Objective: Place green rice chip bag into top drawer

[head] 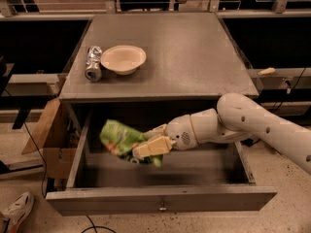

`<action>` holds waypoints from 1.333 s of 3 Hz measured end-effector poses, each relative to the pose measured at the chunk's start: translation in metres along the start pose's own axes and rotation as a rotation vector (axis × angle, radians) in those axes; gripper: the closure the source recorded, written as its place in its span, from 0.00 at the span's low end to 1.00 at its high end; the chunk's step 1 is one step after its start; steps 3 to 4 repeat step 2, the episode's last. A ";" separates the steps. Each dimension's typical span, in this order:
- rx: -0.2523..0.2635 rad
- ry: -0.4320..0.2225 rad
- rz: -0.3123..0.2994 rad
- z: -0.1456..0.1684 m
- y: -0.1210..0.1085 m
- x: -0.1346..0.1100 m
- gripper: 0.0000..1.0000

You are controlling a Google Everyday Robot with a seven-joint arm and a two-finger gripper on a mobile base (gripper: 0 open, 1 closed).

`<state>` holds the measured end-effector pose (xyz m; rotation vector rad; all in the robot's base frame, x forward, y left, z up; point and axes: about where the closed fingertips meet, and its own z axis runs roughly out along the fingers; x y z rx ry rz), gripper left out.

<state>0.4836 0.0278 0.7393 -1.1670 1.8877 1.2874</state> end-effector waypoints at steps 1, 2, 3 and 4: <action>0.000 0.000 0.000 0.000 0.000 0.000 0.00; 0.000 0.000 0.000 0.000 0.000 0.000 0.00; 0.000 0.000 0.000 0.000 0.000 0.000 0.00; 0.000 0.000 0.000 0.000 0.000 0.000 0.00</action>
Offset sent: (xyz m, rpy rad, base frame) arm 0.0000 0.0000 0.0000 0.0000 0.0000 0.0001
